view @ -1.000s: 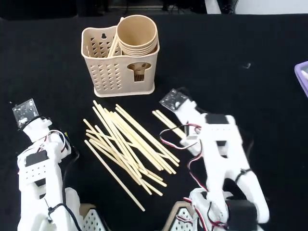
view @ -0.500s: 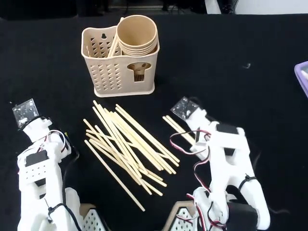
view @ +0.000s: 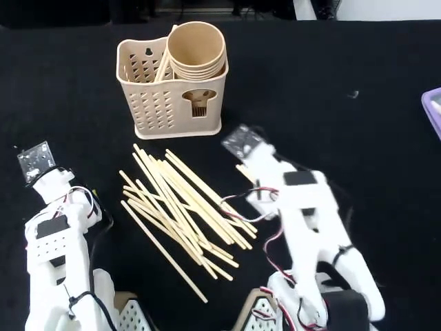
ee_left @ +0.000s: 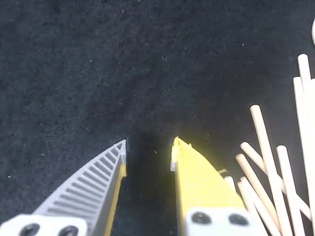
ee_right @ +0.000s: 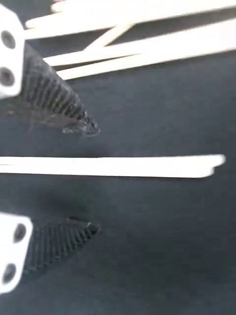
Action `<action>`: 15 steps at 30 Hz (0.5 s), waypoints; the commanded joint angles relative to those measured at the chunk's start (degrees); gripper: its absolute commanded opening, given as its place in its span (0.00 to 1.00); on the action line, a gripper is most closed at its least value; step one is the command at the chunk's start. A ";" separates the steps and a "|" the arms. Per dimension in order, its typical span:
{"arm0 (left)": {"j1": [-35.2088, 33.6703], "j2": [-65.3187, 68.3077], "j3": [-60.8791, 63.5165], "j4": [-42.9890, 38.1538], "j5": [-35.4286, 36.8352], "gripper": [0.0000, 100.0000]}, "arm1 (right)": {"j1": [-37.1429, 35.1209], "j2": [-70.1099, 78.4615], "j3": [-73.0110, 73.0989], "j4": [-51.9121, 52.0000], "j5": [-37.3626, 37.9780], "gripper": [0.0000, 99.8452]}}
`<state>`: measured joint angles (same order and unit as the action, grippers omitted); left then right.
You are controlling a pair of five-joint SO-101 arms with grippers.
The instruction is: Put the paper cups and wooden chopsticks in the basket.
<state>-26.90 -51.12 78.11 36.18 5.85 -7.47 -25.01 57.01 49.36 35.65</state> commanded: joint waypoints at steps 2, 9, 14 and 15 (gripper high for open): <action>0.57 -1.14 -0.48 0.26 -0.62 0.15 | -2.64 8.13 -7.08 -5.19 -2.02 0.27; 0.57 -1.14 -0.48 0.26 -0.62 0.15 | -1.67 23.34 -12.88 -6.42 0.79 0.27; 0.57 -1.23 -0.48 0.26 -0.62 0.15 | -1.49 25.27 -15.69 1.49 7.12 0.05; 0.57 -1.23 -0.48 0.26 -0.62 0.15 | -1.58 25.01 -15.52 2.90 8.70 0.00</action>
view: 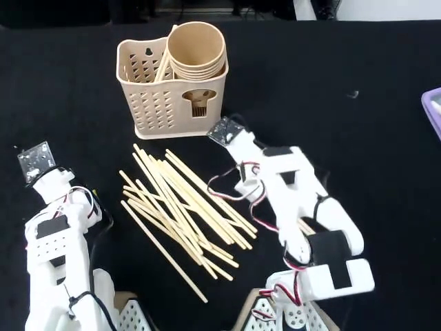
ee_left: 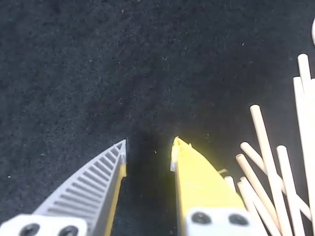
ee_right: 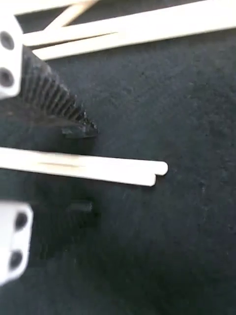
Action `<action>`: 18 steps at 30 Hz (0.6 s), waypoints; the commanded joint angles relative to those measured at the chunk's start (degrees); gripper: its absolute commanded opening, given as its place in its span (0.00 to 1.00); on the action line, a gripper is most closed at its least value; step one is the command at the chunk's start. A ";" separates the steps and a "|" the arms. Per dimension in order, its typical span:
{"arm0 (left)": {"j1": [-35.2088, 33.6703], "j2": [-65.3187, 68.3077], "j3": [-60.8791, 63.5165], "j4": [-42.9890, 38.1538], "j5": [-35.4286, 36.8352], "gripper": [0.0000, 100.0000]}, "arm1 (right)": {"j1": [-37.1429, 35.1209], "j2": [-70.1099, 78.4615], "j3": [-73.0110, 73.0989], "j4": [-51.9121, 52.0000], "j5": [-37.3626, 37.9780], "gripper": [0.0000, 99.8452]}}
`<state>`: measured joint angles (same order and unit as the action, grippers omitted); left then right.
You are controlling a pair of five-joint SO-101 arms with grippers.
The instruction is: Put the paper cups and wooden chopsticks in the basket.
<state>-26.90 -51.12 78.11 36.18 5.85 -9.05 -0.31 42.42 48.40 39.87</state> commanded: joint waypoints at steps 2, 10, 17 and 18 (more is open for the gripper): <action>0.57 -1.23 -0.48 0.26 -0.62 0.15 | 0.44 0.13 -0.92 6.24 5.10 0.01; 0.57 -1.23 -0.48 0.26 -0.62 0.15 | 5.27 -12.44 -1.36 12.66 4.40 0.01; 0.57 -1.23 -0.48 -0.09 -0.62 0.15 | 1.32 -40.22 -5.41 21.54 -3.96 0.01; 0.57 -1.23 -0.48 -0.09 -0.62 0.15 | -0.70 -44.00 -8.22 23.03 -5.89 0.01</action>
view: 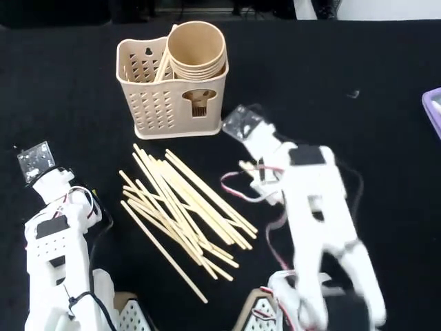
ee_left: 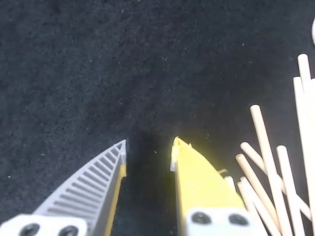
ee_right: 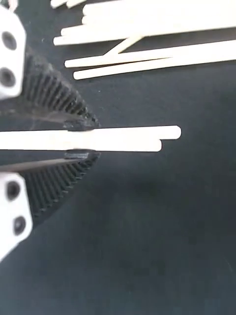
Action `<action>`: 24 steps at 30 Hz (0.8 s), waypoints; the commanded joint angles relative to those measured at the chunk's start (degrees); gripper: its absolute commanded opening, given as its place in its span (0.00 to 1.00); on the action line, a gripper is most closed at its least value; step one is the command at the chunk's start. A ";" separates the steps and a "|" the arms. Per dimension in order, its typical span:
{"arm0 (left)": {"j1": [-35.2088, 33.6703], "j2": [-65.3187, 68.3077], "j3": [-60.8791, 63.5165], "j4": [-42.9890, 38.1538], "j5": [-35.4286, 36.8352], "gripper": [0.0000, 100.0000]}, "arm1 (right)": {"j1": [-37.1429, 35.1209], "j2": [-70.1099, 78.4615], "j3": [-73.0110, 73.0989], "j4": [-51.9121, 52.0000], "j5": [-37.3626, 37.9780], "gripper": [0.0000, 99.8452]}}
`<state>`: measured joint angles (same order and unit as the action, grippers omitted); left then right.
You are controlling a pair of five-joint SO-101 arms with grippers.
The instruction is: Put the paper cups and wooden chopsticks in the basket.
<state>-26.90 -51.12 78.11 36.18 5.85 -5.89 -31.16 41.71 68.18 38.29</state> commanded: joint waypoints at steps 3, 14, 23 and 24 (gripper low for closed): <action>0.57 -1.23 -0.48 0.09 -0.62 0.15 | -10.99 -21.85 -18.86 3.78 -10.99 0.01; 0.57 -1.14 -0.48 0.26 -0.62 0.15 | -26.73 -11.91 -29.93 -36.13 -32.62 0.01; 0.48 -0.97 -0.40 0.26 -0.62 0.15 | -27.08 11.12 -40.04 -61.45 -32.35 0.01; 0.48 -0.97 -0.40 0.26 -0.62 0.15 | -27.08 13.49 -41.80 -61.45 -32.35 0.01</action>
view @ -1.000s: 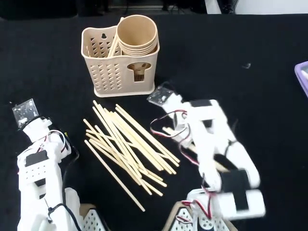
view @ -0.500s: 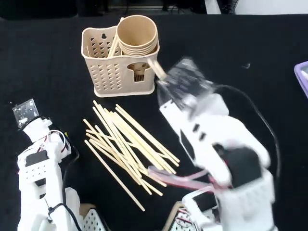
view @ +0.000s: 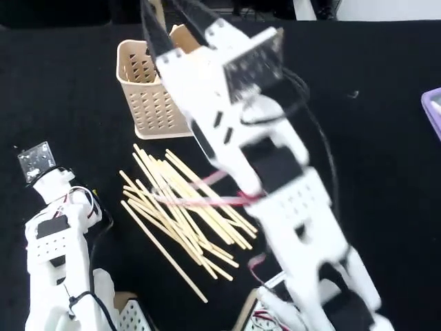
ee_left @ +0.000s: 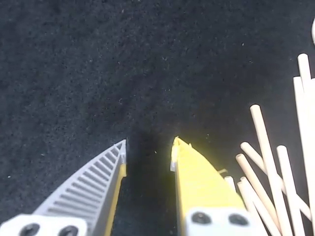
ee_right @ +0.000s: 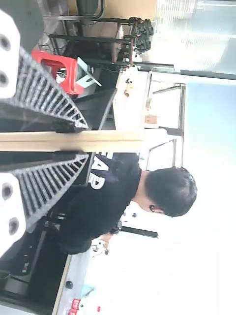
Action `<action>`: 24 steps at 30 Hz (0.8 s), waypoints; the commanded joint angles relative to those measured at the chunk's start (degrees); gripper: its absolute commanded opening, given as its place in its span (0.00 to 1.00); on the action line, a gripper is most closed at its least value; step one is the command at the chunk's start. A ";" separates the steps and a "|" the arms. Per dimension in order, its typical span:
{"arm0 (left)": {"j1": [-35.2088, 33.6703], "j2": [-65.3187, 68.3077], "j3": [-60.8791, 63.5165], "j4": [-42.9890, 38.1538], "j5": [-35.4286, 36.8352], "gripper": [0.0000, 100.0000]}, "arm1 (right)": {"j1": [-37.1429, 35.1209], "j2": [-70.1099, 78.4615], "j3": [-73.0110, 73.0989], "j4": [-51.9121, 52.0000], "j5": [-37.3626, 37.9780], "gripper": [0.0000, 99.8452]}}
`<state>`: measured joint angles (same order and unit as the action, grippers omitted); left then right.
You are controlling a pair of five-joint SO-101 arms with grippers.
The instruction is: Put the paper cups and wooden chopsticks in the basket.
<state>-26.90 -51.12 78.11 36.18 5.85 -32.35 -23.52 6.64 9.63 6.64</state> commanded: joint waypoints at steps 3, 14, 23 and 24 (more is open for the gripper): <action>0.57 -0.97 -0.40 0.26 -0.62 0.15 | -0.62 12.44 -12.44 -3.08 -0.70 0.01; 0.40 -1.23 0.31 -0.09 -0.62 0.15 | -0.62 30.11 -20.00 -1.58 -0.70 0.02; 0.57 -1.23 0.31 -0.09 -0.62 0.15 | -0.79 26.42 -20.44 18.64 -1.05 0.17; 0.57 -1.23 0.31 -0.18 -0.62 0.15 | -0.79 25.54 -20.97 21.10 -1.05 0.17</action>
<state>-26.90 -51.12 79.08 36.18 5.76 -32.44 7.25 -10.86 25.01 6.11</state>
